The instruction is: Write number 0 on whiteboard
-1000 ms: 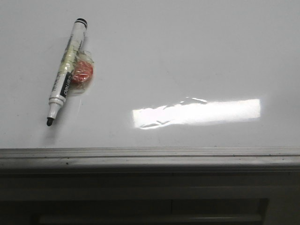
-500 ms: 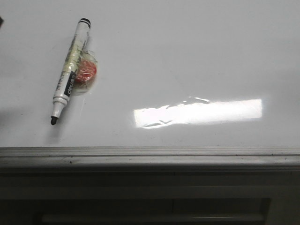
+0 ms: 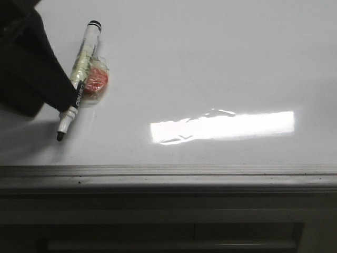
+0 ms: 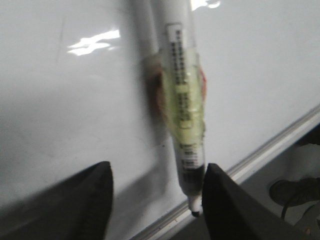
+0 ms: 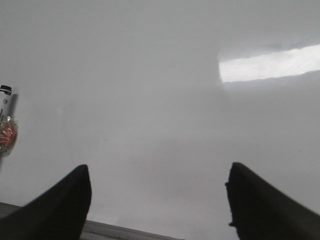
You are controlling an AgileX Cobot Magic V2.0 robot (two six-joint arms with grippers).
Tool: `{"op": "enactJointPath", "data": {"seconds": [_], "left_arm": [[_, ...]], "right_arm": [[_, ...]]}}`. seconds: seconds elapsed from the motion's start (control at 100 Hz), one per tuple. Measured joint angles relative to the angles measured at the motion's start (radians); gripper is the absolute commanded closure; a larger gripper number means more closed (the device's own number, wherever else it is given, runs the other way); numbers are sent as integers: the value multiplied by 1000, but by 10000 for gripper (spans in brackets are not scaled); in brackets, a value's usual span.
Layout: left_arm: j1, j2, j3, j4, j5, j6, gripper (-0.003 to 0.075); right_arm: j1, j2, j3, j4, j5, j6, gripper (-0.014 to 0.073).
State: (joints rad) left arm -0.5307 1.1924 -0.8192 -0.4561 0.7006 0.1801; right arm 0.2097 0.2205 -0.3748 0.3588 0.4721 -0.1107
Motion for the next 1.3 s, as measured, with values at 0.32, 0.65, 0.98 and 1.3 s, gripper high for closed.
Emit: {"op": "enactJointPath", "data": {"seconds": [0.32,0.65,0.98,1.3], "left_arm": [[-11,80,-12,-40,10,-3,738],[-135,4,-73,12,73,379,740],[-425,-73,-159,236,153,688,740],[-443,-73,-160,265,161,693,740]], "right_arm": [[0,0,-5,19,11,-2,99],[3,74,-218,426,280,-710,129],[171,351,-408,520,412,-986,129],[446,600,-461,487,354,-998,129]]}}
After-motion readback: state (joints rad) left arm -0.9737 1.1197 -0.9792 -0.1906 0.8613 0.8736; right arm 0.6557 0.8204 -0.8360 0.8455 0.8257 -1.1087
